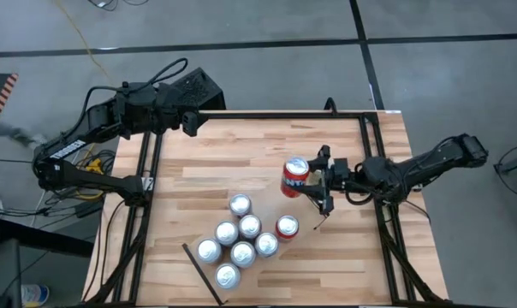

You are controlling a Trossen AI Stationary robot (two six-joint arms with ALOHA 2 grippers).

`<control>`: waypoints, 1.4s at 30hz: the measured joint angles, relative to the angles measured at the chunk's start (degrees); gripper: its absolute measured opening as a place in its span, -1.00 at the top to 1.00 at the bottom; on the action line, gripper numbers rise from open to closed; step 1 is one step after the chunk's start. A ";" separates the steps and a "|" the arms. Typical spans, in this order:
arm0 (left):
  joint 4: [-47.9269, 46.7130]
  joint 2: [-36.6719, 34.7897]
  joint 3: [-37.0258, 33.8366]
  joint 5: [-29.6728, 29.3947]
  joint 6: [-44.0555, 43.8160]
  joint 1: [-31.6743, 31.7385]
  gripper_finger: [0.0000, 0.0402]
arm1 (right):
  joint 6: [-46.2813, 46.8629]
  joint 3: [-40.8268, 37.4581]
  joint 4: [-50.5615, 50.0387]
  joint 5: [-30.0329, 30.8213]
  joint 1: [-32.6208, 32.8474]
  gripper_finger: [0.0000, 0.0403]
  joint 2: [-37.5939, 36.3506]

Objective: Place canned beverage on shelf
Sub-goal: Put the red soda can on the shelf aligned with the other red soda can

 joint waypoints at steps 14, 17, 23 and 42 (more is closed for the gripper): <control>0.37 0.00 0.00 -1.08 -0.64 -0.02 -0.65 | 2.41 -10.92 13.69 -18.69 -5.88 -0.19 -0.34; 0.35 0.01 0.00 -1.87 -0.64 -0.01 -0.65 | 2.07 -10.76 13.64 -23.15 -8.23 -0.19 1.22; 0.36 0.02 0.00 -1.96 -1.00 -0.01 -0.65 | 3.63 -10.78 17.74 -34.55 -13.71 -0.19 5.52; 0.23 0.01 0.00 -3.07 -1.06 0.00 -0.65 | 12.14 -6.05 32.86 -56.83 -23.67 -0.19 23.83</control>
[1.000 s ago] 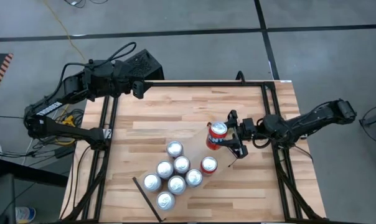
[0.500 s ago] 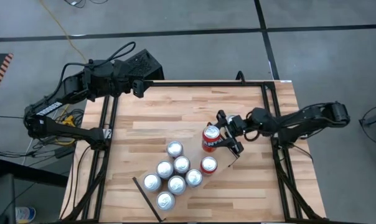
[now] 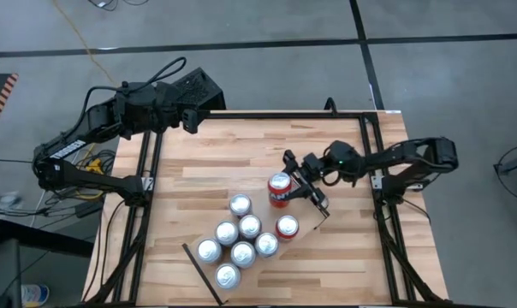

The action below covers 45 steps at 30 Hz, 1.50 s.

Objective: Place canned beverage on shelf
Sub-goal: Put the red soda can on the shelf aligned with the other red soda can

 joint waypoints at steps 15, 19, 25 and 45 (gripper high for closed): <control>-0.10 0.00 0.00 -0.07 0.83 0.00 -0.65 | 1.02 6.51 0.11 -7.88 -0.83 -0.19 10.26; -0.07 -0.01 0.00 -0.22 0.83 -0.01 -0.65 | -0.45 6.55 -0.39 -7.90 -0.86 -0.19 10.53; -0.07 0.01 0.00 -0.22 0.85 -0.02 -0.65 | -3.76 6.55 -2.35 -7.94 -0.72 -0.20 10.53; -0.29 -0.01 0.00 -0.33 0.87 0.00 -0.65 | -4.60 6.62 -7.38 -7.19 -0.86 -0.51 10.42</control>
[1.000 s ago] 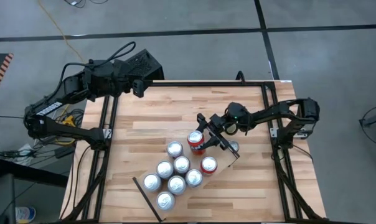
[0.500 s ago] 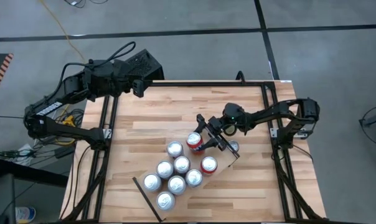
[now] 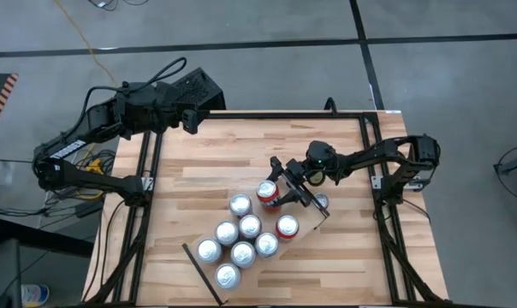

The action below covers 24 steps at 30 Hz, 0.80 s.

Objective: Place canned beverage on shelf
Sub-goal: Put the red soda can on the shelf aligned with the other red soda can

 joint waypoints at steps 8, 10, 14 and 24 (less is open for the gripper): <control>-0.17 0.01 0.00 -0.04 0.03 -0.01 -0.65 | 0.32 -0.04 -0.43 -0.71 0.17 -0.52 -0.42; -0.16 0.00 0.00 -0.04 0.39 -0.02 -0.65 | 0.10 -0.07 -0.46 -0.62 0.17 -0.52 -0.42; -0.17 0.02 0.00 -0.07 0.66 0.00 -0.65 | -0.02 -0.07 -0.76 -0.73 0.02 -0.52 -0.43; -0.15 0.01 0.00 -0.05 0.31 -0.01 -0.65 | -6.99 -0.04 -3.79 -0.72 1.17 -0.52 -0.59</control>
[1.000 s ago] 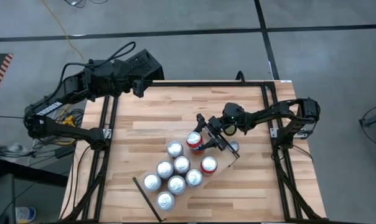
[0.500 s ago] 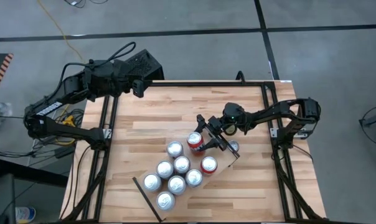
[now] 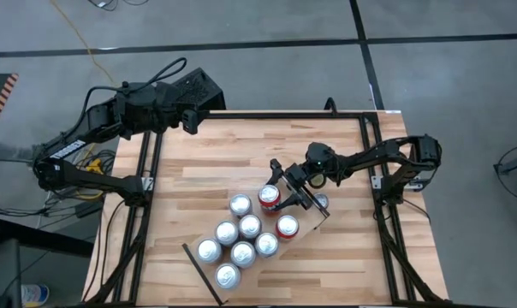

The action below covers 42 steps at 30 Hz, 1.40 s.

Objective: Place canned beverage on shelf
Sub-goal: Put the red soda can on the shelf aligned with the other red soda can

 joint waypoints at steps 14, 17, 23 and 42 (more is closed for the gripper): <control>-0.07 -0.01 0.00 0.02 -0.07 0.01 -0.65 | 2.72 0.00 -4.06 0.03 -0.41 -0.53 -1.30; -0.26 -0.01 0.00 0.01 -0.07 -0.01 -0.65 | -0.22 0.00 -8.13 0.13 -0.41 -0.53 -2.81; -1.03 0.01 0.00 0.01 -0.48 0.01 -0.65 | -6.04 -0.04 -17.51 1.73 -0.34 -0.53 -7.35; -0.96 0.01 0.00 0.01 -0.77 0.00 -0.65 | -5.23 -0.07 -23.26 3.29 0.88 -0.53 -11.34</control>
